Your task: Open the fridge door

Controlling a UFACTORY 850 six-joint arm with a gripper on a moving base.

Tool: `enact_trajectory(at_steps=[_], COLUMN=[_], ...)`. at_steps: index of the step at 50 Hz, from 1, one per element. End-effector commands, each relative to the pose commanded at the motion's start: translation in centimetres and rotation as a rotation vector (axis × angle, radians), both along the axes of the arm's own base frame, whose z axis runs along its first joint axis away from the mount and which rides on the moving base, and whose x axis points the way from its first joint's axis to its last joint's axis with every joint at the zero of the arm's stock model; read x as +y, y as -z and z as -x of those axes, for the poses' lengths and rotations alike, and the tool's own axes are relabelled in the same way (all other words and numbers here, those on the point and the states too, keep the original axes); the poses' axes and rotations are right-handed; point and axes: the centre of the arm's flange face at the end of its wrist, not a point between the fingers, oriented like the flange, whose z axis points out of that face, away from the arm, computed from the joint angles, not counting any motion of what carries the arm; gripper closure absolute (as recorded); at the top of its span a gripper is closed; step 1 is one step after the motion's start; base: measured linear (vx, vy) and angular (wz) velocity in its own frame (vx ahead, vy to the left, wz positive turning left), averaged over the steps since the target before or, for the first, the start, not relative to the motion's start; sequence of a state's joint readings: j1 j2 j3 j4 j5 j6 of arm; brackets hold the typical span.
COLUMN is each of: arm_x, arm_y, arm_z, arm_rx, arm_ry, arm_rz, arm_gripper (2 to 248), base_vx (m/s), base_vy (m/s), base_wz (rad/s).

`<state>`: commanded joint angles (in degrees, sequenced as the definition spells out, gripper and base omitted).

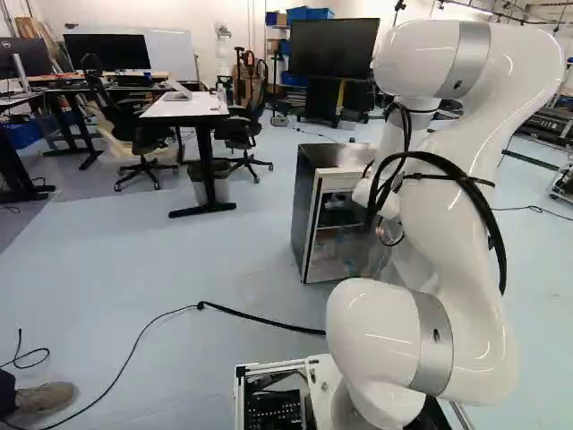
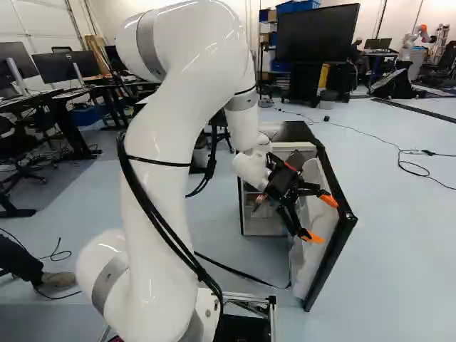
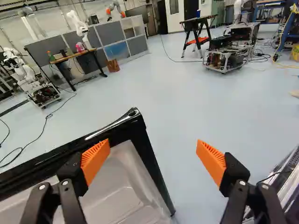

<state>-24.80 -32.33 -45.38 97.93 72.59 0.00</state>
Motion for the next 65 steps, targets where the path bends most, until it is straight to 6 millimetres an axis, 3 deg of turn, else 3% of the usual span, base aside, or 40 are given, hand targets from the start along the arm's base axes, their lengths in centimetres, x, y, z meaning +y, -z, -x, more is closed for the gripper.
enact_trajectory(at_steps=[65], arm_x=[-15.5], arm_y=[-0.5], arm_z=[-3.0], arm_rx=[-0.154], arm_ry=[0.229], arm_rz=[0.094], arm_gripper=[3], base_vx=[0.0], base_vy=[0.0], base_wz=[0.0])
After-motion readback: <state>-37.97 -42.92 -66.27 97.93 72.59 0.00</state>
